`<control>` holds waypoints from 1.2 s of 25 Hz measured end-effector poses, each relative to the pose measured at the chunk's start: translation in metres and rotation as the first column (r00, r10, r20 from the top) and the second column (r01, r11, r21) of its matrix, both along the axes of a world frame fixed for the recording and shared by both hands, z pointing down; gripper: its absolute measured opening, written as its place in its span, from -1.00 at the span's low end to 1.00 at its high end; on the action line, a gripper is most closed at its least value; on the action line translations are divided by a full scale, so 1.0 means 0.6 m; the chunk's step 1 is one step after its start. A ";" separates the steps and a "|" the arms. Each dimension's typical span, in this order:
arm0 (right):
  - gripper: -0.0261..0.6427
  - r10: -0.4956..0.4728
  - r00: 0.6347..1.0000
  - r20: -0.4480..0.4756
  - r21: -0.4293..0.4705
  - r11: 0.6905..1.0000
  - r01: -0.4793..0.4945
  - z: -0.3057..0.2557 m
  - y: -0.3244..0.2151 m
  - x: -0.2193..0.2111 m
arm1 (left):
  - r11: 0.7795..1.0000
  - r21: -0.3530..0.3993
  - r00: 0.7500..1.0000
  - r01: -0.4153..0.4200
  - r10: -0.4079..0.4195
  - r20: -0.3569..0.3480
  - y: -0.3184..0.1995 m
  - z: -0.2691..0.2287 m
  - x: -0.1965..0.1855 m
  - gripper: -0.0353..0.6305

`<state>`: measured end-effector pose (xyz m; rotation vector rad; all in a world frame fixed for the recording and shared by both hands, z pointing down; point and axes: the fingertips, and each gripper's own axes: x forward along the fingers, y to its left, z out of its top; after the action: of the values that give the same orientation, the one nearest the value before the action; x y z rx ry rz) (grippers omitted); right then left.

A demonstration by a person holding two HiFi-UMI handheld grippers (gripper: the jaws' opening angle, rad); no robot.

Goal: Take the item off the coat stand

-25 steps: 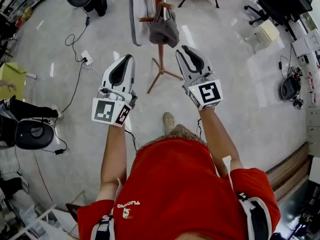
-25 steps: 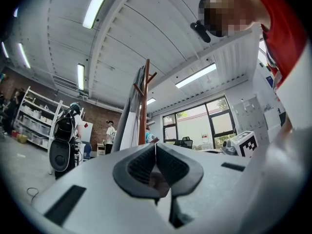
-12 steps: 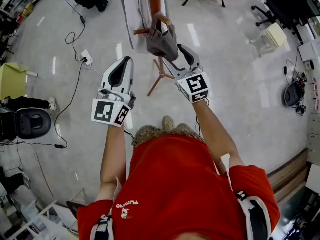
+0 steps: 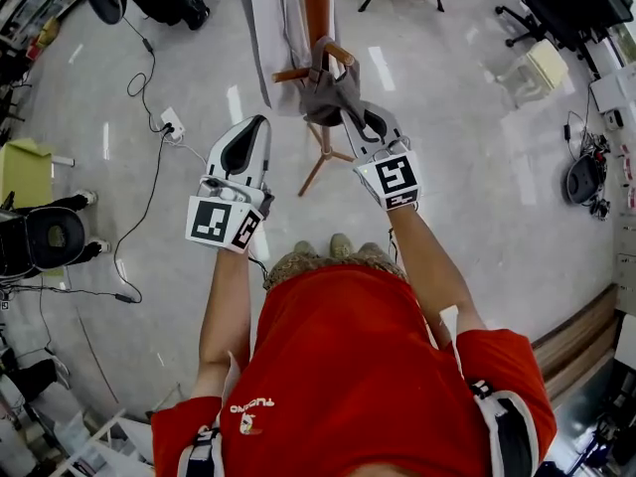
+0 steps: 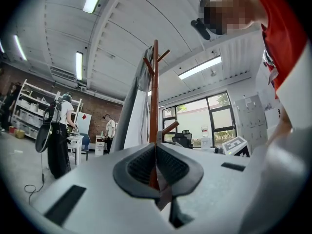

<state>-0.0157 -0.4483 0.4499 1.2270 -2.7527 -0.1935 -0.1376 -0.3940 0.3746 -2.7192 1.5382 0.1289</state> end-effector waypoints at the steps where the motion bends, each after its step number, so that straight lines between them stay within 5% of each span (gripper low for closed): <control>1: -0.82 0.011 1.000 0.003 0.005 1.000 -0.011 -0.006 0.003 0.002 | 1.000 -0.002 1.000 -0.007 0.007 0.000 -0.001 0.001 -0.001 -0.85; 15: -0.82 0.032 0.998 0.063 0.145 0.989 -0.041 -0.159 0.107 0.057 | 0.996 0.009 0.995 -0.092 0.092 -0.030 0.036 -0.026 0.027 -0.85; 30: -0.83 -0.056 0.990 0.127 0.139 0.990 0.038 -0.234 0.185 0.090 | 0.979 0.091 0.983 -0.180 0.181 0.000 0.066 -0.114 0.067 -0.85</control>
<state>0.0384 -0.3375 0.3096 1.2498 -2.9261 -0.3227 -0.0974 -0.3546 0.3064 -2.7845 1.2511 0.2066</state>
